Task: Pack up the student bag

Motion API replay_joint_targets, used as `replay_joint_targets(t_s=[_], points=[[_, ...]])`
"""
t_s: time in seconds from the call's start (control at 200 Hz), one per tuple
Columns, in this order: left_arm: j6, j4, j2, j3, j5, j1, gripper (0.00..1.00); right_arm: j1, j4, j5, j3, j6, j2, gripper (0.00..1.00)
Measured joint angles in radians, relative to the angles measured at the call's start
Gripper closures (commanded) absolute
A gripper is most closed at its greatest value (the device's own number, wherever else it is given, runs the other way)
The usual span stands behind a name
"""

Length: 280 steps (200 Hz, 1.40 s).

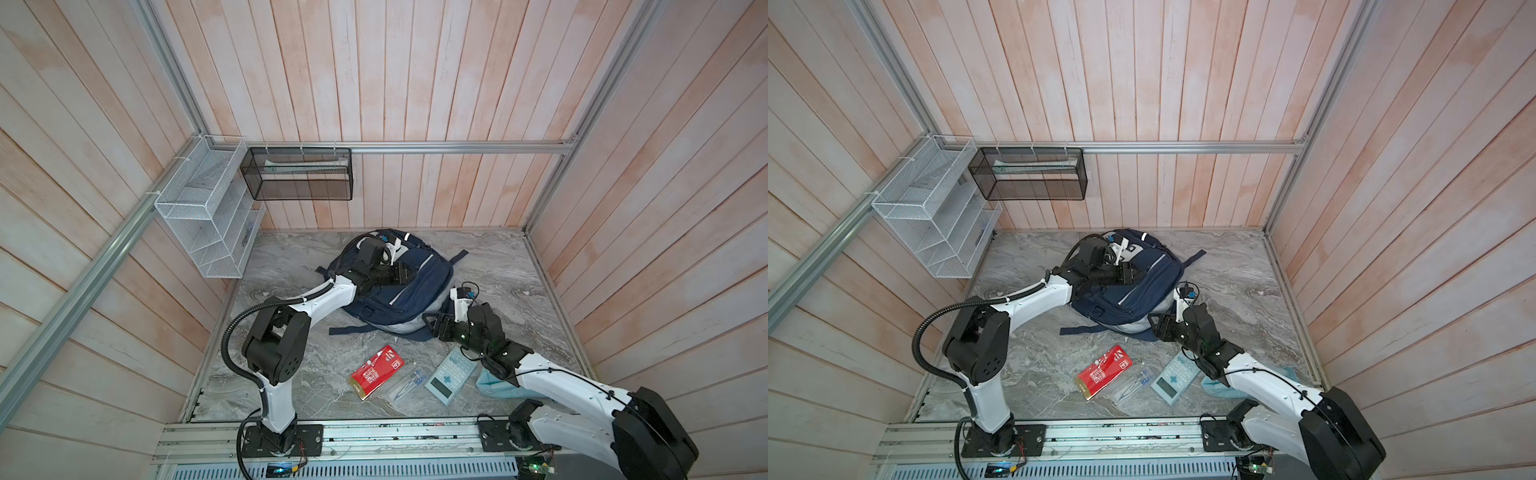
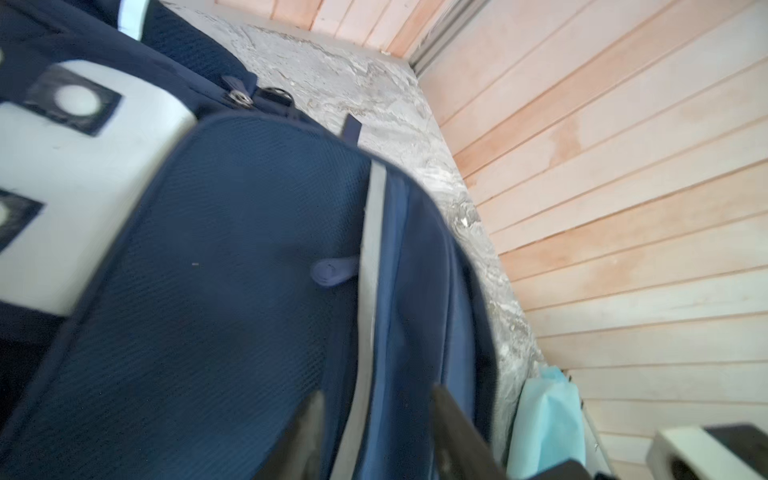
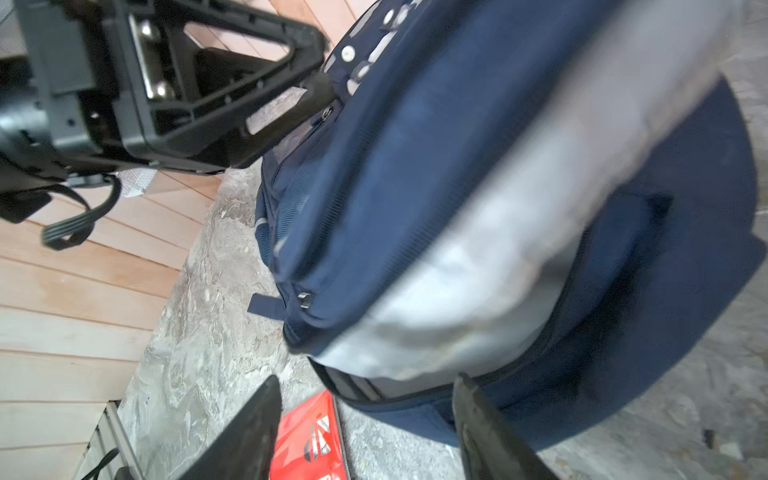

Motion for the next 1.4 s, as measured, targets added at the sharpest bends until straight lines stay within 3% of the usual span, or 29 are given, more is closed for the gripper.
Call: replay_joint_targets(t_s=[0.135,0.26,0.385,0.5,0.605,0.71,0.79,0.905,1.04,1.115,1.4], points=[[-0.069,0.099,-0.124,-0.196,0.035,0.085,0.25,0.134,0.026,0.069,-0.006,0.002,0.069,0.34],[-0.114,0.165,-0.285,-0.391,0.015,0.163,0.24,0.211,0.076,0.09,0.009,0.008,0.239,0.34],[-0.189,0.28,-0.402,-0.608,-0.033,0.212,0.24,0.233,0.08,0.093,0.084,0.008,0.412,0.35],[-0.264,0.388,-0.369,-0.761,-0.086,0.242,0.24,0.222,0.09,0.096,0.122,0.004,0.475,0.36],[-0.295,0.45,-0.217,-0.752,-0.095,0.247,0.35,0.196,0.09,0.107,0.129,-0.008,0.479,0.37],[-0.312,0.527,-0.126,-0.709,-0.12,0.246,0.77,0.151,0.093,0.12,0.131,-0.03,0.478,0.37],[-0.32,0.555,-0.097,-0.69,-0.134,0.246,1.0,0.112,0.111,0.123,0.122,-0.06,0.466,0.37],[-0.344,0.592,-0.078,-0.679,-0.129,0.237,1.0,0.114,0.128,0.146,0.103,-0.154,0.432,0.36],[-0.421,0.617,-0.085,-0.684,-0.114,0.217,1.0,0.314,0.195,0.266,0.069,-0.272,0.362,0.33],[-0.475,0.649,-0.105,-0.704,-0.108,0.2,1.0,0.363,0.254,0.279,0.061,-0.288,0.363,0.33],[-0.579,0.676,-0.171,-0.734,-0.106,0.135,1.0,0.352,0.412,0.355,0.216,-0.378,0.649,0.33]])
